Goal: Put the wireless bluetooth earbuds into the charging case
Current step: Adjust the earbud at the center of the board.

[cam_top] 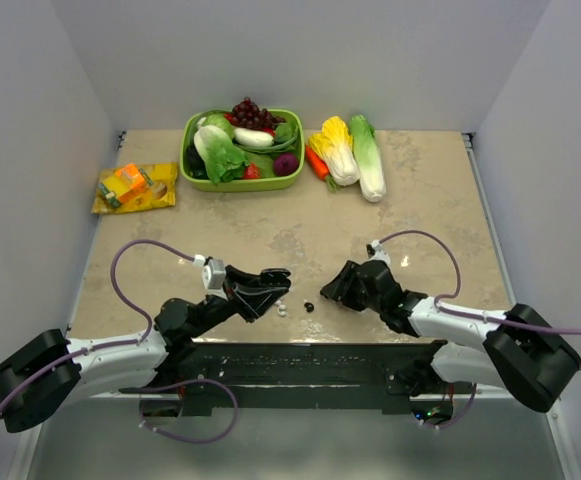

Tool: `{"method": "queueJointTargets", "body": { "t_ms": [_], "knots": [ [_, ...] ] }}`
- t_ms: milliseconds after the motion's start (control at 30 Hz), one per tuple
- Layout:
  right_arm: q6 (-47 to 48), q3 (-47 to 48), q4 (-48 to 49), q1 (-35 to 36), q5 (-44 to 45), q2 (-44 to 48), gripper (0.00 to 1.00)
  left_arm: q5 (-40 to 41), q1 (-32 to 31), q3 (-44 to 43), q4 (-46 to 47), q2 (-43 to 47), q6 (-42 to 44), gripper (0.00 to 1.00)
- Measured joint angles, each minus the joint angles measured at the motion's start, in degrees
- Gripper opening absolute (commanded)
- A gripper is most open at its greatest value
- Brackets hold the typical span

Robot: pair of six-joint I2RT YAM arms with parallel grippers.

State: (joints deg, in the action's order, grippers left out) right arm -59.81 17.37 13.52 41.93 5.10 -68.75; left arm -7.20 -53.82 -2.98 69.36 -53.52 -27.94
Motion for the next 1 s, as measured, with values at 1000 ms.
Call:
{"method": "queueJointTargets", "body": {
  "t_ms": [1000],
  "knots": [
    [33.18,16.74,-21.66,0.00,4.37,-6.12,0.52,0.00,0.00,0.00,-1.44,2.25,0.02,0.00]
  ]
}}
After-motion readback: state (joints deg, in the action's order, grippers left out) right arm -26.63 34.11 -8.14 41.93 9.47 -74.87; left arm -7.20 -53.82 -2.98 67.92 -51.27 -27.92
